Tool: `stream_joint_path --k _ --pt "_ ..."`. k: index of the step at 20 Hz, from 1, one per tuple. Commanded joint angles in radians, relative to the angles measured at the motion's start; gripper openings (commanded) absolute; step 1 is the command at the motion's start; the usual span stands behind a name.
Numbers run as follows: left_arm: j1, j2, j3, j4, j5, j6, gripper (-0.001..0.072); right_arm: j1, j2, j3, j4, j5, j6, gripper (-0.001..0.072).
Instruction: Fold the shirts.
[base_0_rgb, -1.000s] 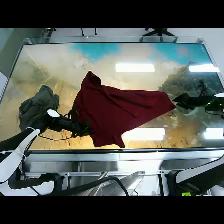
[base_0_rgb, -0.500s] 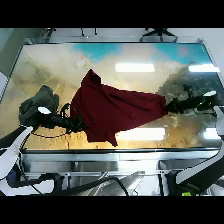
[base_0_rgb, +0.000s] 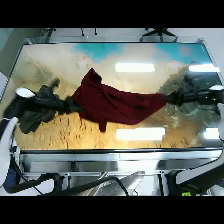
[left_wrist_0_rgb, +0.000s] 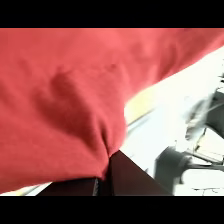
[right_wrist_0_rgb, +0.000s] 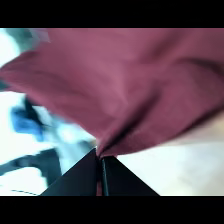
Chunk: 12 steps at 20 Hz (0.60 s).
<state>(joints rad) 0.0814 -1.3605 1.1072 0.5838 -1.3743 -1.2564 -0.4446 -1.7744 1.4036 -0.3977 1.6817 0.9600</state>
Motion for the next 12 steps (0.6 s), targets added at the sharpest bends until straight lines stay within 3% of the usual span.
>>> stream_joint_path --k 1,3,6,9,12 --pt "0.073 0.129 0.213 -0.264 -0.094 0.092 0.0017 -0.016 0.210 0.032 0.378 0.079 -0.070 0.0021" --pt "0.146 0.217 0.369 -0.371 -0.089 0.113 0.0017 -0.050 0.391 0.078 0.490 -0.002 -0.097 0.0022" --pt "0.262 0.339 0.604 -0.368 -0.074 0.112 0.0017 -0.112 0.667 0.109 0.525 -0.206 -0.118 0.0026" --pt "0.381 0.449 0.748 -0.365 -0.048 0.113 0.0017 -0.146 0.905 0.109 0.467 -0.383 -0.172 0.0023" --pt "0.520 0.504 0.835 -0.364 -0.049 0.128 0.0017 -0.148 1.070 0.109 0.311 -0.534 -0.176 0.0023"
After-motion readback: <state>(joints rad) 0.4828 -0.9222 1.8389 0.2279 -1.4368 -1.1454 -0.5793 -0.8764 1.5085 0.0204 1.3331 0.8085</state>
